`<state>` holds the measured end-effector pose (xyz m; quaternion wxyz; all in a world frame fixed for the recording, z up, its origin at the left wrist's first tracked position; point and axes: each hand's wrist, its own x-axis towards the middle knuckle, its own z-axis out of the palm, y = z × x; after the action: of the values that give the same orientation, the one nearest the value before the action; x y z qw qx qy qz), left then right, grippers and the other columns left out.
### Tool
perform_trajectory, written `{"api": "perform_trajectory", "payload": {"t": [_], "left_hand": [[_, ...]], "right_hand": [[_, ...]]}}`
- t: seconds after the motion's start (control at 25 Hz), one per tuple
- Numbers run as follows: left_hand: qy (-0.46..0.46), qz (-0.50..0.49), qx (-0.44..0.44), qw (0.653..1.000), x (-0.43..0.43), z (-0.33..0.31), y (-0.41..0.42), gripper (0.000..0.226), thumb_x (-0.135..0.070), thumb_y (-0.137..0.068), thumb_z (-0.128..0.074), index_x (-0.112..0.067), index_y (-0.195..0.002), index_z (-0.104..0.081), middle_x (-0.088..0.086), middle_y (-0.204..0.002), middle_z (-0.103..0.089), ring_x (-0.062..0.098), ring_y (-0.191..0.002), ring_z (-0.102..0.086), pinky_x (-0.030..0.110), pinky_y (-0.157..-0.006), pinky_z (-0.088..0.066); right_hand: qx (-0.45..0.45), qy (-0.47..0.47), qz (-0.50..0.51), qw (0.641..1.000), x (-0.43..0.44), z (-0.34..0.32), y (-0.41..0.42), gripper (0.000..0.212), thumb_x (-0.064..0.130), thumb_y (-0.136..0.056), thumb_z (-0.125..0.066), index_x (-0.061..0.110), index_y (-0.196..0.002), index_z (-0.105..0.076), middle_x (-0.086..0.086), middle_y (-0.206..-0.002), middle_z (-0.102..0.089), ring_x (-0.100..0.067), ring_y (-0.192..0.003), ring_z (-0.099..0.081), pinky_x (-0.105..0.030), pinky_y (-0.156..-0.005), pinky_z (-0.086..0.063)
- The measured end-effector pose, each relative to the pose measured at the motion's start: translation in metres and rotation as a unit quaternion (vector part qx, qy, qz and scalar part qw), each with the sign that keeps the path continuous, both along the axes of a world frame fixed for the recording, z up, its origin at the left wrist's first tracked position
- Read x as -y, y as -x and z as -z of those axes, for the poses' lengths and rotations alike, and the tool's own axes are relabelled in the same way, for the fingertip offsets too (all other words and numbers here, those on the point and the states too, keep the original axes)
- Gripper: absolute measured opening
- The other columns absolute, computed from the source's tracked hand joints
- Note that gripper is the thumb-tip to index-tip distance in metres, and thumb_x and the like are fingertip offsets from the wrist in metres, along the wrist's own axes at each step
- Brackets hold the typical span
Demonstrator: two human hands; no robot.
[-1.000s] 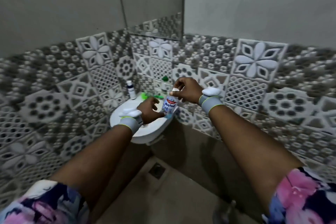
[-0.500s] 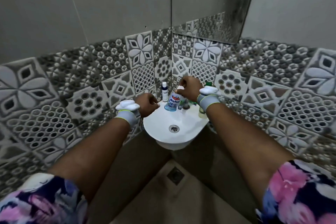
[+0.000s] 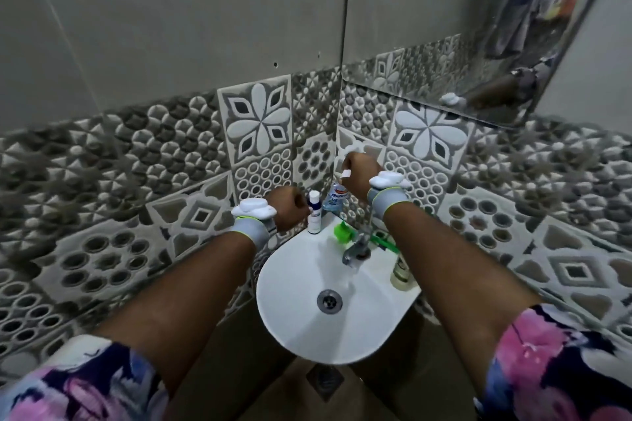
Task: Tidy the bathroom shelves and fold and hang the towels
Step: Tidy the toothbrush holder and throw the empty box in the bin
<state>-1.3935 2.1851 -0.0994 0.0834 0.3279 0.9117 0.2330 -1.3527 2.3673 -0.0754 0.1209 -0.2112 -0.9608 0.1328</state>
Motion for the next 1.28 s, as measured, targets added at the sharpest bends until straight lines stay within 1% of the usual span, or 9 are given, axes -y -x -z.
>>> {"api": "perform_trajectory", "payload": {"t": [0.16,0.28,0.44,0.52,0.64,0.84,1.0,1.12,1.28], "left_hand": [[0.063,-0.027,0.037,0.997,-0.026,0.015,0.043,0.029,-0.035,-0.085,-0.060,-0.012,-0.068,-0.057,0.015,-0.081,-0.064,0.033,-0.081,-0.062,0.029,-0.065,-0.038],[0.099,-0.010,0.059,0.993,-0.037,0.029,0.058,0.026,-0.038,-0.088,-0.056,-0.013,-0.082,-0.060,0.016,-0.100,-0.067,0.035,-0.095,-0.063,0.034,-0.076,-0.046],[0.124,-0.013,0.088,0.988,-0.051,0.056,0.076,0.062,-0.067,-0.051,-0.044,-0.017,-0.079,-0.066,0.009,-0.094,-0.072,0.029,-0.089,-0.067,0.035,-0.081,-0.054],[0.161,-0.013,0.121,0.979,-0.056,0.069,0.081,0.045,-0.056,-0.066,-0.062,-0.016,-0.085,-0.066,0.005,-0.086,-0.069,0.021,-0.077,-0.066,0.026,-0.072,-0.053],[0.181,-0.016,0.199,0.963,-0.061,0.088,0.082,0.036,-0.029,-0.079,-0.074,-0.011,-0.108,-0.062,0.005,-0.074,-0.058,0.011,-0.044,-0.052,0.022,-0.044,-0.045],[0.178,-0.017,0.259,0.949,-0.065,0.106,0.081,0.070,-0.030,-0.083,-0.072,-0.019,-0.142,-0.036,0.005,-0.108,-0.054,0.016,-0.065,-0.053,0.019,-0.039,-0.043],[0.172,-0.014,0.246,0.954,-0.069,0.107,0.078,0.071,-0.032,-0.082,-0.072,-0.020,-0.143,-0.037,0.004,-0.114,-0.057,0.022,-0.085,-0.054,0.015,-0.038,-0.042],[0.175,-0.006,0.214,0.961,-0.069,0.103,0.074,0.062,-0.031,-0.081,-0.073,-0.017,-0.136,-0.046,0.003,-0.105,-0.054,0.022,-0.077,-0.054,0.013,-0.029,-0.036],[0.180,0.027,0.185,0.966,-0.062,0.091,0.055,0.046,-0.030,-0.082,-0.072,-0.012,-0.121,-0.056,0.004,-0.090,-0.056,0.019,-0.059,-0.049,0.010,-0.025,-0.030]], "right_hand": [[0.066,-0.041,-0.029,0.997,-0.031,0.022,0.058,0.017,0.007,-0.089,-0.054,-0.001,-0.101,-0.063,-0.020,-0.103,-0.064,-0.035,-0.096,-0.063,-0.035,-0.079,-0.052],[0.118,-0.063,-0.057,0.989,-0.048,0.046,0.092,0.021,0.004,-0.085,-0.055,0.006,-0.065,-0.050,-0.014,-0.067,-0.053,-0.029,-0.063,-0.054,-0.036,-0.069,-0.054],[0.188,-0.069,-0.108,0.974,-0.060,0.079,0.119,0.041,-0.001,-0.087,-0.049,0.011,-0.053,-0.030,-0.009,-0.054,-0.032,-0.020,-0.049,-0.035,-0.031,-0.065,-0.038],[0.197,-0.074,-0.127,0.969,-0.066,0.093,0.130,0.042,0.000,-0.085,-0.053,0.010,-0.051,-0.029,-0.007,-0.053,-0.033,-0.022,-0.051,-0.042,-0.031,-0.063,-0.039],[0.223,-0.074,-0.137,0.962,-0.069,0.103,0.138,0.036,0.001,-0.083,-0.056,0.006,-0.055,-0.035,-0.010,-0.059,-0.043,-0.030,-0.070,-0.060,-0.033,-0.063,-0.043],[0.226,-0.081,-0.140,0.961,-0.069,0.105,0.142,0.026,0.003,-0.086,-0.054,0.004,-0.062,-0.044,-0.025,-0.092,-0.064,-0.035,-0.089,-0.065,-0.030,-0.065,-0.040],[0.205,-0.062,-0.136,0.967,-0.072,0.104,0.141,0.010,0.006,-0.084,-0.056,0.003,-0.075,-0.054,-0.022,-0.099,-0.063,-0.036,-0.094,-0.064,-0.033,-0.069,-0.046],[0.188,-0.044,-0.141,0.971,-0.075,0.099,0.131,0.024,0.010,-0.085,-0.060,-0.001,-0.106,-0.059,-0.022,-0.109,-0.062,-0.037,-0.101,-0.062,-0.037,-0.079,-0.051],[0.143,-0.033,-0.116,0.982,-0.071,0.084,0.103,0.028,0.015,-0.087,-0.057,0.000,-0.111,-0.056,-0.021,-0.108,-0.062,-0.036,-0.097,-0.062,-0.040,-0.080,-0.052]]}}
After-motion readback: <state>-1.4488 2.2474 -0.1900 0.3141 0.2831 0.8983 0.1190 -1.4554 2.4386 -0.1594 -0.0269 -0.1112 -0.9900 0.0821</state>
